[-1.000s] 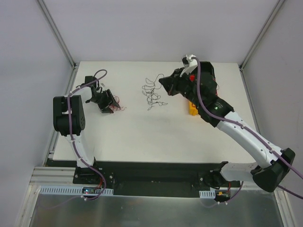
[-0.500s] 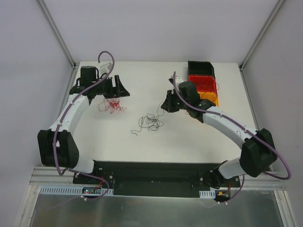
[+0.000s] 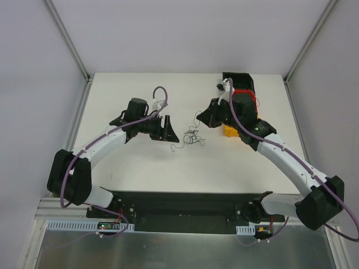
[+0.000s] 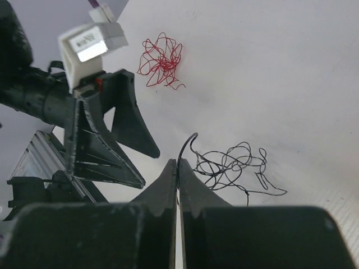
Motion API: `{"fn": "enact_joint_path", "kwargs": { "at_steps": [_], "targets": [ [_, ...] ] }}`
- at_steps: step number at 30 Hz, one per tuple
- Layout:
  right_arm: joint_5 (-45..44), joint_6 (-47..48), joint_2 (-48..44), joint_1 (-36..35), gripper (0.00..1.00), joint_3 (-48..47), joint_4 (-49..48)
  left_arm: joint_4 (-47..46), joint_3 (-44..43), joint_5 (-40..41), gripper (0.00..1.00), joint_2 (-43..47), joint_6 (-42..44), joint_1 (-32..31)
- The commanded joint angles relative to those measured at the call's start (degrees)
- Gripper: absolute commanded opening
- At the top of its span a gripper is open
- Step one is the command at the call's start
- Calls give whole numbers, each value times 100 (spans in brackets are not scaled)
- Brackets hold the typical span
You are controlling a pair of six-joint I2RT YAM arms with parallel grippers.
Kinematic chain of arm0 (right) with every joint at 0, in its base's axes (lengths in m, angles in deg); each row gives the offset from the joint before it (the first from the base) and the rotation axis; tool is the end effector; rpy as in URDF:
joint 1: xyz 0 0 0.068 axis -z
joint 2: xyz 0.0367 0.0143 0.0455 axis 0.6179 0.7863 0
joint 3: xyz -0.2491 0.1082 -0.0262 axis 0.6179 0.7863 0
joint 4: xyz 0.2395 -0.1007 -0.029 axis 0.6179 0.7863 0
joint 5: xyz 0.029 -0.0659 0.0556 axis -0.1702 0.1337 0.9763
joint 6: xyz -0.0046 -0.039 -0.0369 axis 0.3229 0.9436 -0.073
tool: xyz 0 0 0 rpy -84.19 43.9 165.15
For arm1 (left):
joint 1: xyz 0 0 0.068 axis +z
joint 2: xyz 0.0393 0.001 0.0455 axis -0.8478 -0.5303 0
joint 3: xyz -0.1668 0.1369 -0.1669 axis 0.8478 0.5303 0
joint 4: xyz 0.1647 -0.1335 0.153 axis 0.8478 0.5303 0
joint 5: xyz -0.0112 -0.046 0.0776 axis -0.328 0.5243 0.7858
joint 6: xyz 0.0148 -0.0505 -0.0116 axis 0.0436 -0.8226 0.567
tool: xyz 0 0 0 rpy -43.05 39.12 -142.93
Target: Untangle the cables
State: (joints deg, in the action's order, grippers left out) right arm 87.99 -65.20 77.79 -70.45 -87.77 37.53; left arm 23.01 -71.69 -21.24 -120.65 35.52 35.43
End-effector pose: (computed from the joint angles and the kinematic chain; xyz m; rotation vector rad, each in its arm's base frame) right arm 0.2435 0.1667 0.3516 -0.6223 1.7848 0.7640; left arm 0.2769 -0.1421 0.2687 0.4939 2.1883 -1.2782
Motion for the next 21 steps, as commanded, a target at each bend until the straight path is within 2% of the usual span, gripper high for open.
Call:
{"fn": "enact_joint_path", "kwargs": {
  "at_steps": [1,6,11,13,18,21],
  "targets": [
    [252,-88,-441,83,0,142,-273,-1156,533,-147,67,276,-461,-153],
    [384,-378,-565,92,0,344,-640,-1445,709,862,71,189,-180,-1013],
    [708,-782,-556,92,1,537,-1107,-2579,1105,1655,73,171,-232,-1603],
    [832,-888,-556,92,0,573,-1205,-2852,1079,1787,68,23,-232,-1674],
    [947,-1011,-688,92,0,669,-1380,-2739,675,2016,52,-531,-294,-1674],
    [903,-1029,-767,92,0,713,-1389,-2695,710,2262,41,-567,-443,-1674]
  ]
}}
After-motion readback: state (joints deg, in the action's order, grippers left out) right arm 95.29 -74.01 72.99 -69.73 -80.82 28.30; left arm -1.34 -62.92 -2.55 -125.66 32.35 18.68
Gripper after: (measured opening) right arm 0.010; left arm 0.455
